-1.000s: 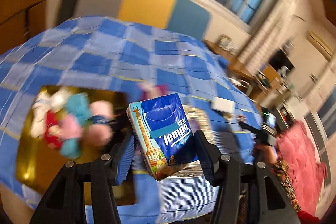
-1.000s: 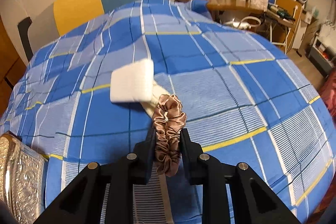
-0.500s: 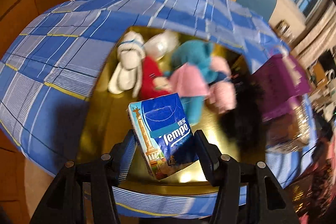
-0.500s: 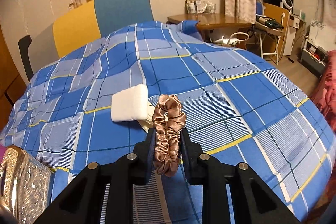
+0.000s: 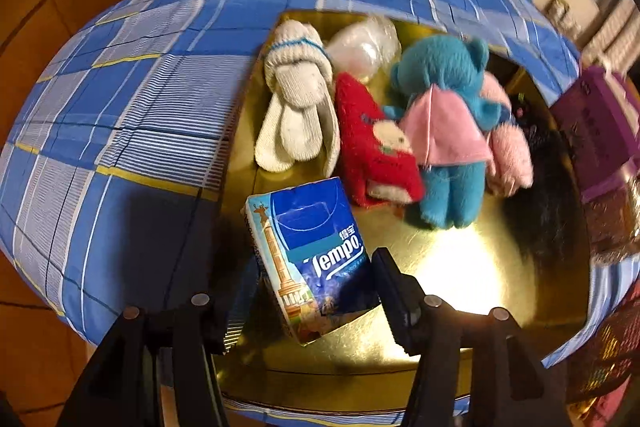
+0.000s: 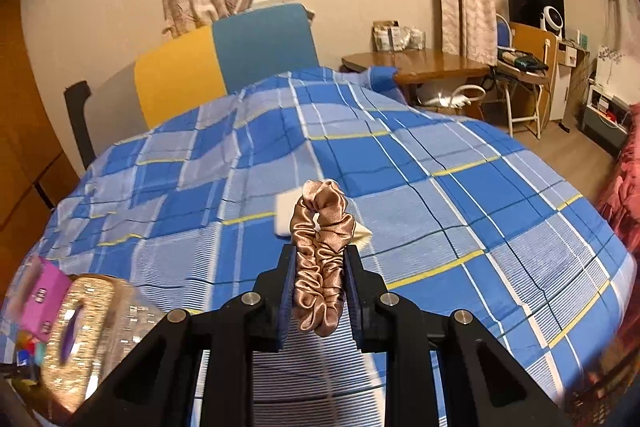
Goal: Organize soft objects
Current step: 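Carry the Tempo pack and brown scrunchie into the gold tray and open both grippers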
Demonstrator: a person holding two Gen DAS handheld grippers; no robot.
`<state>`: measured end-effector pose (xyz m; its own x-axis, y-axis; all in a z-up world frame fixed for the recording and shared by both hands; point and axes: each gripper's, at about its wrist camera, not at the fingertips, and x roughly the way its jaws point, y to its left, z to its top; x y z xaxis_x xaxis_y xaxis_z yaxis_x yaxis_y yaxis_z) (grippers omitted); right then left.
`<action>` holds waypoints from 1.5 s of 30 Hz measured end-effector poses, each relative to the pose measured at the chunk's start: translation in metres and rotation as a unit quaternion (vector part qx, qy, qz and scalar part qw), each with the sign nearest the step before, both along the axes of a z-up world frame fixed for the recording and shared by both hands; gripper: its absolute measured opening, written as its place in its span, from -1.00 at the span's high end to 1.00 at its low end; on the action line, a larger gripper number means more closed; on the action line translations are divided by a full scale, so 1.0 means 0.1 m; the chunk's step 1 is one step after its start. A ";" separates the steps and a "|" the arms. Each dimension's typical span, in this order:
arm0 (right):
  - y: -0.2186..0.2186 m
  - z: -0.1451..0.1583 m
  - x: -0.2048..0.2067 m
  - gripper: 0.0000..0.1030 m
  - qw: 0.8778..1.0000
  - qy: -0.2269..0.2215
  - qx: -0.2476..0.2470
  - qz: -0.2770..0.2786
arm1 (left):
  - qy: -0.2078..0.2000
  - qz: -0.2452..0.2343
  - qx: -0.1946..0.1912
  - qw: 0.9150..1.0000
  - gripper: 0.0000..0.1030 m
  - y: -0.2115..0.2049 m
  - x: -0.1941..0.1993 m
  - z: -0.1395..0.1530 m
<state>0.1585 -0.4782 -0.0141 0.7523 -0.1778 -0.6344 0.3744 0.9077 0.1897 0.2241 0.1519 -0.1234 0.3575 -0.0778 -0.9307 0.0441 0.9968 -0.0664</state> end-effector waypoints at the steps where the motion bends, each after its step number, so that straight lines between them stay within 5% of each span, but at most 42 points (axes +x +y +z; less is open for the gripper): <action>1: 0.05 0.05 -0.02 0.55 1.000 -0.007 0.000 0.003 | -0.009 0.008 -0.007 1.000 -0.15 0.01 -0.01 0.03; 5: 0.29 0.24 -0.05 0.55 0.999 -0.028 0.004 0.020 | -0.034 0.030 -0.040 0.998 -0.15 0.06 -0.08 0.13; 12: 0.85 0.53 -0.07 0.55 0.995 -0.061 0.012 0.079 | -0.090 0.055 -0.029 0.994 -0.14 0.13 -0.20 0.33; 19: 1.58 0.76 -0.04 0.55 0.984 -0.083 0.021 0.159 | -0.121 0.119 -0.133 0.976 -0.14 0.33 -0.47 0.49; 25: 2.28 0.83 0.03 0.55 0.965 -0.083 0.056 0.243 | -0.142 0.120 -0.167 0.968 -0.15 0.30 -0.71 0.54; 34: 3.59 0.45 0.15 0.54 0.923 -0.027 0.081 0.376 | -0.142 0.141 -0.200 0.959 -0.14 0.45 -0.82 0.49; 45: 4.42 -0.27 0.36 0.54 0.893 0.094 0.106 0.427 | -0.139 0.171 -0.211 0.952 -0.15 0.67 -0.93 0.40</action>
